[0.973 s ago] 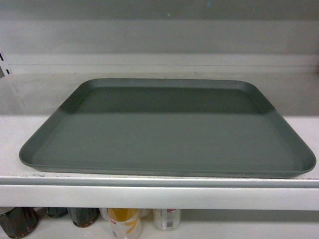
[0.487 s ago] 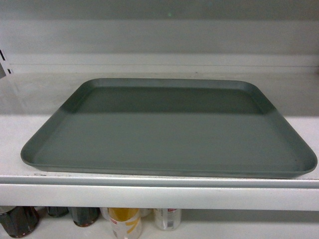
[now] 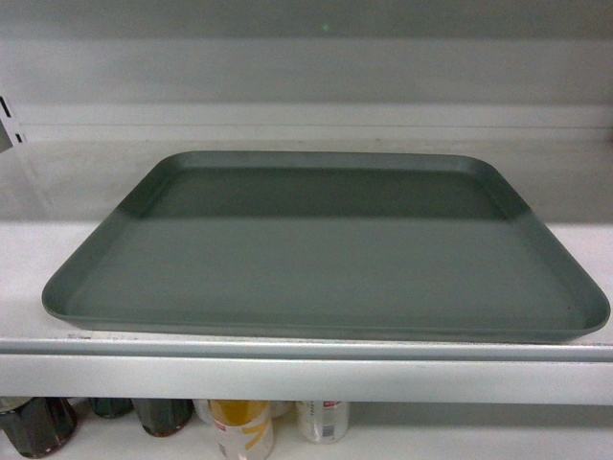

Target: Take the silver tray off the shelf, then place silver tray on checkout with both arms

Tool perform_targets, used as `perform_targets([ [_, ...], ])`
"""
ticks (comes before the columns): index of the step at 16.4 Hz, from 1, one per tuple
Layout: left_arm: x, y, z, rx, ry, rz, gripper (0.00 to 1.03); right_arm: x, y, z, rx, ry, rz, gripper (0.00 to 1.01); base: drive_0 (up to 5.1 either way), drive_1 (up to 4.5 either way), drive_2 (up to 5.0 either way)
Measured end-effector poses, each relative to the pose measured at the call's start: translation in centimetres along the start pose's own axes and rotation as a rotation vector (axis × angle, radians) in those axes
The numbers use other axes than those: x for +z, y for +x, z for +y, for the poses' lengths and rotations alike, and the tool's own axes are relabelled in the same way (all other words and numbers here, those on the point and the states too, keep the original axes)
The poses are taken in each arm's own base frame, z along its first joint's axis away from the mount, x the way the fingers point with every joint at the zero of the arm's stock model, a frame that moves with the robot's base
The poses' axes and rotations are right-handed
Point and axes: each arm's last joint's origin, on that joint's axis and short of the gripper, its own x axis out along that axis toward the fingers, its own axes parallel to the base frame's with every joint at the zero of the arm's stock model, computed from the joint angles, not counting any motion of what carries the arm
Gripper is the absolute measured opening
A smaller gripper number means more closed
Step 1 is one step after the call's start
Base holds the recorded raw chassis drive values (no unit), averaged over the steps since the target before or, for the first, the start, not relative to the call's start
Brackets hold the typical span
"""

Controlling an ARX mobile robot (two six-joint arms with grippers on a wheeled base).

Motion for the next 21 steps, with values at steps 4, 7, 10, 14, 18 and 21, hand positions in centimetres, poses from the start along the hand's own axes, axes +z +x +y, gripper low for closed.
perform_targets([
  [4,1.0,5.2,-0.6,-0.102,0.008,0.026,0.98,-0.2,5.9,0.8,0.015,0.023,0.110,0.98,0.0,0.00,0.0],
  [7,0.2,9.3,-1.0,-0.117,0.009,0.128,0.98,-1.4,9.6,0.6,-0.031,0.041,0.218,0.98,0.0,0.00,0.0],
  [10,-0.6,12.2,-1.4,-0.129,0.011,0.216,0.98,-1.9,12.2,0.6,-0.048,0.072,0.290,0.98,0.0,0.00,0.0],
  [14,-0.7,14.7,-1.6,-0.137,0.004,0.290,0.98,-1.5,14.9,1.6,-0.069,0.068,0.356,0.98,0.0,0.00,0.0],
  [18,-1.0,15.1,-2.3,-0.142,0.028,0.326,0.98,-1.9,16.7,1.5,-0.163,0.033,0.433,0.98,0.0,0.00,0.0],
  [21,-1.6,15.4,-2.8,-0.129,0.079,0.336,0.98,-2.0,17.3,1.7,-0.175,0.010,0.468,0.98,0.0,0.00,0.0],
])
